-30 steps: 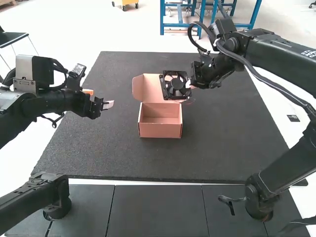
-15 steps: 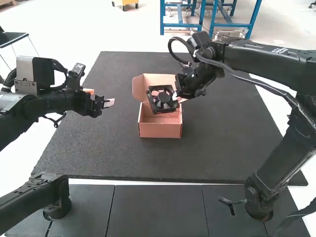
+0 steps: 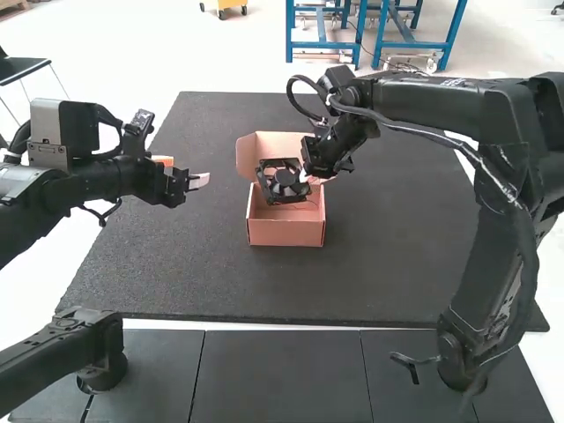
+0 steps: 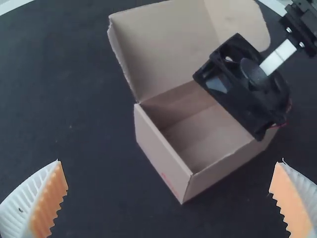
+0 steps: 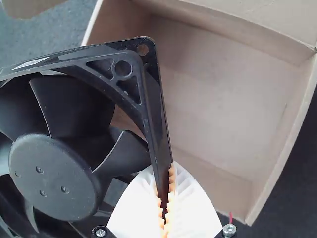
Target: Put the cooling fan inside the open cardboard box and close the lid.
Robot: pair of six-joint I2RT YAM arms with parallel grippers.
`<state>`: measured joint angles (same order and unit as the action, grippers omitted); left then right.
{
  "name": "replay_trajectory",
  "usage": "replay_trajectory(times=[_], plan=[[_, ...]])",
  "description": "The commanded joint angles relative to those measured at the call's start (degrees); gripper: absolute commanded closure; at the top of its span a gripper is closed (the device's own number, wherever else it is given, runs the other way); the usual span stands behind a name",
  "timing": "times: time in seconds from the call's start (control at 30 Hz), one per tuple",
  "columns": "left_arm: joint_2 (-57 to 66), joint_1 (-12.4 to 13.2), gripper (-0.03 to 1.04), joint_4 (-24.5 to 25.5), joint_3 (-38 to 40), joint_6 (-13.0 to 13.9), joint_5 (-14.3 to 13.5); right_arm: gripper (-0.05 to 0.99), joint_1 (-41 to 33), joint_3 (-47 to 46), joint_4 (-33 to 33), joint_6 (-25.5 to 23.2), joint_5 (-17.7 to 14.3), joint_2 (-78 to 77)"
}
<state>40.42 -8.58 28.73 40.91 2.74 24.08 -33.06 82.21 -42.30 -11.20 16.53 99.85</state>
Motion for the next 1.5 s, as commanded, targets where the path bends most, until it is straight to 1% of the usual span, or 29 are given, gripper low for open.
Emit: replay_trajectory(times=[0.0, 0.2, 0.4, 0.97, 1.17, 1.3, 1.47], plan=[[-1.23, -1.35, 0.04, -0.87, -0.12, -1.34, 1.15, 0.96, 0.80, 3.48, 0.12, -0.75, 1.22, 0.69], [-1.31, -3.46, 0.04, -2.54, -0.21, -3.53, 1.06, 0.96, 0.80, 4.53, -0.85, -0.75, 1.13, 3.07], [-1.23, -4.60, 0.04, -4.21, -0.30, -5.38, 1.06, 0.96, 0.80, 5.06, -2.08, -0.84, 0.43, 4.74], [-1.93, -4.69, 0.04, -5.44, 0.05, -7.58, 1.06, 0.96, 0.89, 5.41, -2.17, -1.98, -0.10, 8.34], [-2.98, -4.69, 0.04, -5.35, -0.21, -8.10, 1.06, 0.96, 0.98, 6.12, -2.08, -1.98, -1.07, 9.22], [-3.16, -4.69, 0.04, -5.26, -0.30, -8.46, 1.06, 0.96, 0.98, 6.29, -2.08, -2.95, -1.59, 9.66], [-3.16, -4.87, 0.04, -5.44, -0.30, -8.90, 1.15, 0.96, 2.56, 6.64, -2.08, -3.74, -1.42, 10.54]])
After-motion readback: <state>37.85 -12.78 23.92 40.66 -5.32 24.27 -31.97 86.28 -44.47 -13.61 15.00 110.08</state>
